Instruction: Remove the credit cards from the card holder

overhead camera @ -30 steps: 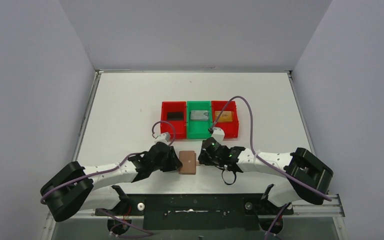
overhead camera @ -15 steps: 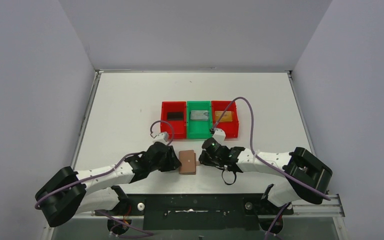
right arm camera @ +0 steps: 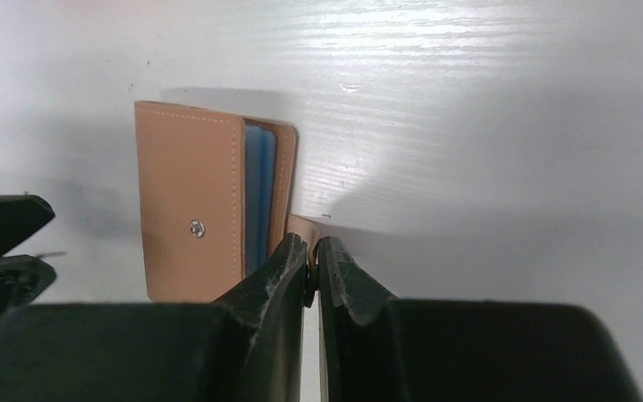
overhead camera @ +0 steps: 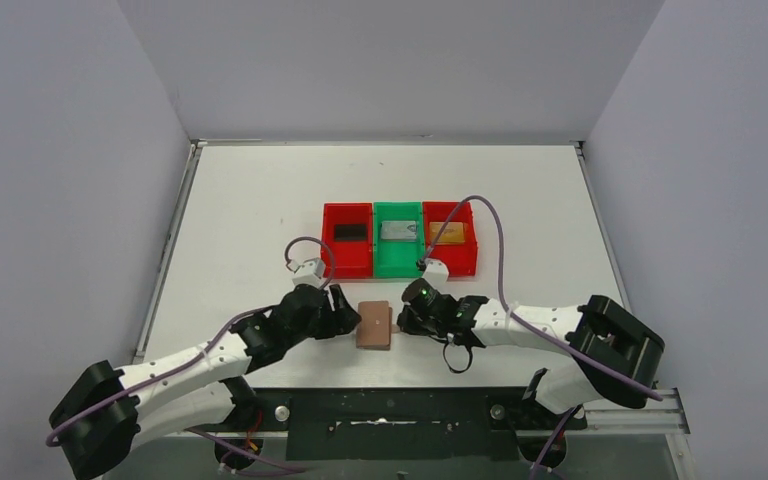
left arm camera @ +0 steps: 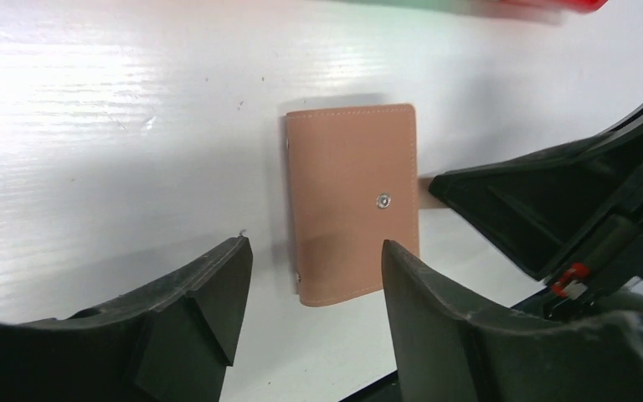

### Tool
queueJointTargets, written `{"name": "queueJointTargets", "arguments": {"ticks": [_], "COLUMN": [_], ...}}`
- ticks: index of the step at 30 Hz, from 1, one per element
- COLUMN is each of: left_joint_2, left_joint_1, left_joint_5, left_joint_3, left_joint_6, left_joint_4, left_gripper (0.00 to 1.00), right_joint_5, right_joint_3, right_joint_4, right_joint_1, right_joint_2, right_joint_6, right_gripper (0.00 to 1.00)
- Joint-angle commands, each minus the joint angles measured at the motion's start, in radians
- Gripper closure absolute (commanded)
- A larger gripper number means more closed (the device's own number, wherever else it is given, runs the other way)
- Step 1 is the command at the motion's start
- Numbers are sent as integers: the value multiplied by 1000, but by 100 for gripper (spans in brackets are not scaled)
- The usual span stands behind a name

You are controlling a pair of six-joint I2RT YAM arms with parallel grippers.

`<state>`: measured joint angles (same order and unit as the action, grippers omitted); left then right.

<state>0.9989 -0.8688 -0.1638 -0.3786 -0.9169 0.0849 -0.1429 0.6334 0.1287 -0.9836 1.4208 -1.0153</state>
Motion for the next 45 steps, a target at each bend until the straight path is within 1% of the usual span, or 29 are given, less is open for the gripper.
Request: {"name": "queueJointTargets", "arguments": {"ticks": [1,7,11,19,22,25,27,30,33,38,45], "left_joint_2": [-104,-250,-322,-381,-381,-376,-371,-362,-351,-312,-207], "left_joint_1": [6,11,11,14,13,13,13,13,14,14,14], "left_joint_5": [-96,-179,-203,-231,-232,-231,-229,-225,-207,-160,-29], "left_joint_3": [-5,-1,-4,-23,-26,-27,-29,-34,-31,-28,-46], "left_joint_6": [-28,-45,-51,-56,-57,-59,-59,-56,-50,-30,25], "left_joint_4": [38,122,166,232,238,237,239,245,234,174,36], "left_gripper": [39,33,32,31,30,30,30,30,30,30,30], "right_joint_5": [-37,-26,4,71,74,87,88,46,-9,-63,-72], "right_joint_3": [56,63,69,132,148,163,170,171,124,4,-116], "right_joint_4": [-20,-71,-111,-131,-155,-143,-114,-47,-13,-20,-1], "right_joint_1": [-35,-75,-84,-79,-78,-59,-50,-51,-48,-25,23], "right_joint_2": [-60,-146,-177,-147,-147,-124,-97,-69,-92,-176,-237], "right_joint_6": [42,69,80,110,120,120,117,95,44,-21,-51], "right_gripper": [100,100,100,100,99,97,97,98,98,98,96]}}
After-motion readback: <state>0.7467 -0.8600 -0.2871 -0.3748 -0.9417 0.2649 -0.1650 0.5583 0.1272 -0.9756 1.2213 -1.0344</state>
